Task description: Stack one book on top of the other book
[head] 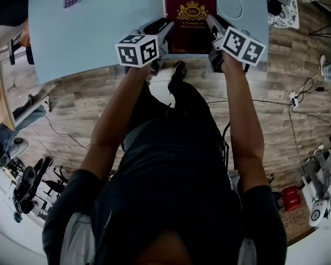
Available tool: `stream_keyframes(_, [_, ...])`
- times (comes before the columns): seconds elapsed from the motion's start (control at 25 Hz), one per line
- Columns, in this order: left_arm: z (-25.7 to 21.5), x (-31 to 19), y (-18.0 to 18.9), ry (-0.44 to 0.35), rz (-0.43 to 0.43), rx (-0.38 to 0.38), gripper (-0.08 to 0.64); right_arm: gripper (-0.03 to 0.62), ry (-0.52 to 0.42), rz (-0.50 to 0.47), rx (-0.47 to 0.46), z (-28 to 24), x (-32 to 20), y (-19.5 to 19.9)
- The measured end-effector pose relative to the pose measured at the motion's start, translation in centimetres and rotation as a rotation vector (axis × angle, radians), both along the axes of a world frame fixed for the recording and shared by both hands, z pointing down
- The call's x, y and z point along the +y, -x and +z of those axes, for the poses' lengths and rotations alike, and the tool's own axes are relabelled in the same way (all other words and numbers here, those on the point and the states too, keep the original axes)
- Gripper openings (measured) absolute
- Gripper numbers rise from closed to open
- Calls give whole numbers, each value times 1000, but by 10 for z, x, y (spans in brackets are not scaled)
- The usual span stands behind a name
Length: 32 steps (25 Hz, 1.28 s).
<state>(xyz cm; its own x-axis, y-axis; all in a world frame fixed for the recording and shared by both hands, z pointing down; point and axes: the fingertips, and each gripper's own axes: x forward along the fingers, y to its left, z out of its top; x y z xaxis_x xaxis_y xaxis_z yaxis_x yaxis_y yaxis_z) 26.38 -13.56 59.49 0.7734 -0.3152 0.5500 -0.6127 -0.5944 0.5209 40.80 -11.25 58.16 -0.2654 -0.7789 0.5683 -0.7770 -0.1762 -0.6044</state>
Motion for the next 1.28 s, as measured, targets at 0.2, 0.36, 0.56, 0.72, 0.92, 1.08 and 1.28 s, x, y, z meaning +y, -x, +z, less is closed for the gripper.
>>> stream_keyframes(0.2, [4,-1,-2,3,2,0,176,106,4,-4,9,4,-4,-2])
stream_keyframes(0.36, [3,2,-2,5,35,8,178,106,8,-13,47,6,-4,-4])
stream_keyframes(0.56, [-7,-1,8,-7,71,17,178,107,19,-19,115,1,-3,-12])
stream_keyframes(0.72, [-31,-3,28,-44,57,33,178,107,-24,-26,168,-30,5,-13])
stream_keyframes(0.92, [-91,-5,51,-146,85,51,178,107,-135,-52,202,-102,7,-7])
stream_keyframes(1.08, [-132,-14,71,-246,88,54,178,107,-252,-89,238,-158,2,1])
stream_keyframes(1.28, [-174,-18,101,-344,72,53,178,107,-385,-138,272,-219,5,22])
